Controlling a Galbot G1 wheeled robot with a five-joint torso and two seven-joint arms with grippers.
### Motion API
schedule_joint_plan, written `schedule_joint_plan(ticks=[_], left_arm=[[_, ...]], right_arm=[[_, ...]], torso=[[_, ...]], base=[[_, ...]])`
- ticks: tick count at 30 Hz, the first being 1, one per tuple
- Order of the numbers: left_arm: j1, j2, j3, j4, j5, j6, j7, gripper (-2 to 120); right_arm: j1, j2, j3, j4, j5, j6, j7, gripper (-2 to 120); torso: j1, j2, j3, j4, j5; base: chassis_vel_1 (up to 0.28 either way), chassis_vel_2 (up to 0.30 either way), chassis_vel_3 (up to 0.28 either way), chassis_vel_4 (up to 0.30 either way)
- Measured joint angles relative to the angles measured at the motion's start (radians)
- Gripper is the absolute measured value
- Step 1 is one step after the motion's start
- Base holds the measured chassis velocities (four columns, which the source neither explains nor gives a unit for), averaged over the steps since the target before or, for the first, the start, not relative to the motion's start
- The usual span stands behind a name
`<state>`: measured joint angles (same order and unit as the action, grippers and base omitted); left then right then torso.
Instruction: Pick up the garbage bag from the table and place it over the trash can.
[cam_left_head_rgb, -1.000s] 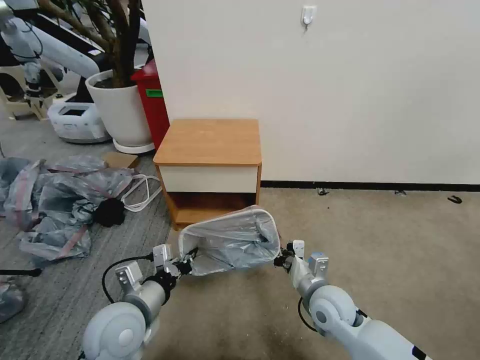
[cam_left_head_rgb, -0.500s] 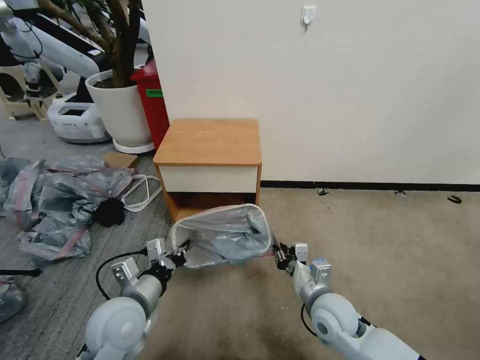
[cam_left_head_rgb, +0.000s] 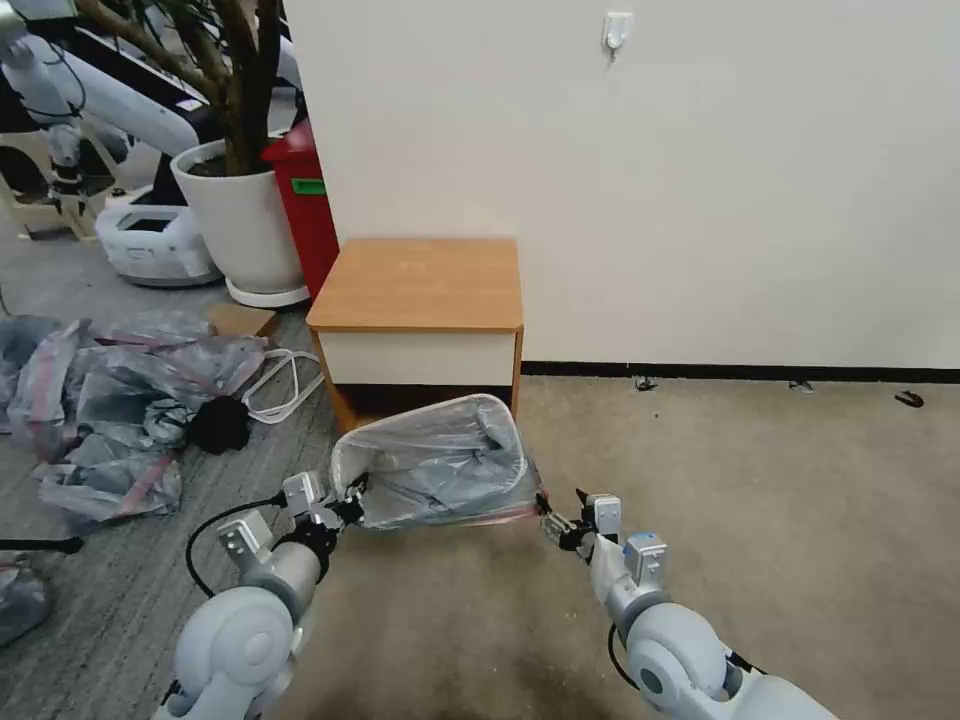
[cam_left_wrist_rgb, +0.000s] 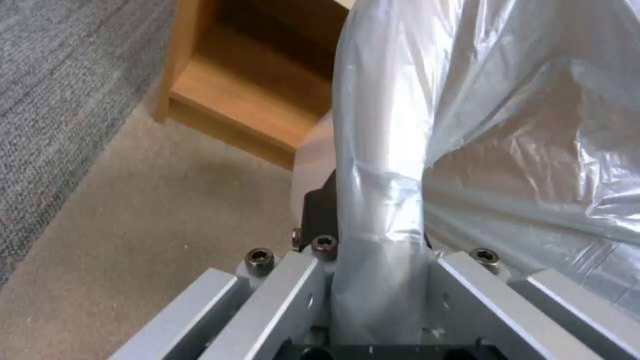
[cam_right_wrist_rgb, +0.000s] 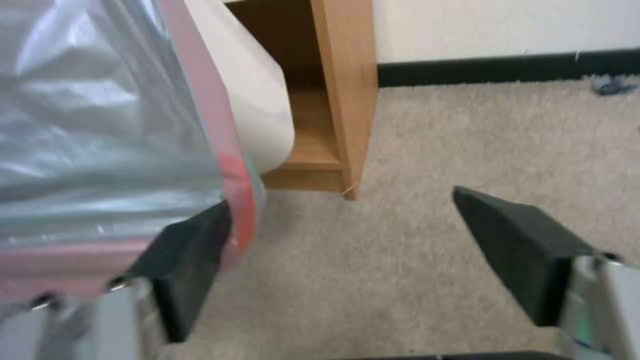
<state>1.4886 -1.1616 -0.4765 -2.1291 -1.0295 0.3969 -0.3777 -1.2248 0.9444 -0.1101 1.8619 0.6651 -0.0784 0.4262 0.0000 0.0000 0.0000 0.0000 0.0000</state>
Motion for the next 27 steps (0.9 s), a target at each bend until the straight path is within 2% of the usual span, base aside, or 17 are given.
schedule_joint_plan(ticks=[2, 5, 11, 16, 20, 21, 23, 24, 27], left_arm=[[-0.003, -0.001, -0.001, 0.002, -0.001, 0.0, -0.004, 1], [-0.006, -0.004, -0.002, 0.008, -0.001, 0.0, -0.005, 1], [-0.019, -0.005, -0.005, 0.021, -0.001, -0.003, -0.009, 1], [-0.02, -0.003, -0.005, 0.028, 0.001, -0.004, -0.009, 1], [-0.022, -0.005, 0.003, 0.043, 0.023, -0.01, -0.008, 1], [-0.022, -0.005, 0.003, 0.043, 0.023, -0.01, -0.008, 1], [-0.023, -0.005, 0.008, 0.05, 0.036, -0.017, -0.006, 1], [-0.023, -0.005, 0.008, 0.05, 0.036, -0.017, -0.006, 1], [-0.02, -0.004, 0.017, 0.051, 0.051, -0.018, -0.005, 1]], right_arm=[[-0.011, -0.01, 0.0, 0.001, -0.024, 0.007, -0.001, 98], [-0.022, -0.016, 0.006, 0.004, -0.04, 0.008, -0.001, 105], [-0.073, -0.05, 0.052, 0.024, -0.133, 0.019, 0.019, 114], [-0.117, -0.087, 0.105, 0.074, -0.161, 0.032, 0.023, 114], [-0.206, -0.134, 0.155, 0.216, -0.188, 0.044, 0.023, 112], [-0.206, -0.134, 0.155, 0.216, -0.188, 0.044, 0.023, 112], [-0.239, -0.145, 0.165, 0.292, -0.198, 0.042, 0.023, 109], [-0.239, -0.145, 0.165, 0.292, -0.198, 0.042, 0.023, 109], [-0.265, -0.147, 0.166, 0.368, -0.248, 0.028, 0.022, 100]], torso=[[0.0, 0.0, 0.0, 0.0, 0.0001], [0.0, 0.0, 0.0, 0.0001, 0.0], [0.0, 0.0, 0.0, -0.0001, 0.0002], [0.0, 0.0, 0.0, 0.0, 0.0], [0.0, 0.0, 0.0, -0.0001, 0.0], [0.0, 0.0, 0.0, -0.0001, 0.0], [0.0, 0.0, 0.0, -0.0001, -0.0001], [0.0, 0.0, 0.0, -0.0001, -0.0001], [0.0, 0.0, 0.0, -0.0001, 0.0]], base=[[0.0, 0.0, 0.0, 0.0], [0.0, 0.0, 0.0, 0.0], [0.0, 0.0, 0.0, 0.0], [0.0, 0.0, 0.0, 0.0], [0.0, 0.0, 0.0, 0.0], [0.0, 0.0, 0.0, 0.0], [0.0, 0.0, 0.0, 0.0], [0.0, 0.0, 0.0, 0.0], [0.0, 0.0, 0.0, 0.0]])
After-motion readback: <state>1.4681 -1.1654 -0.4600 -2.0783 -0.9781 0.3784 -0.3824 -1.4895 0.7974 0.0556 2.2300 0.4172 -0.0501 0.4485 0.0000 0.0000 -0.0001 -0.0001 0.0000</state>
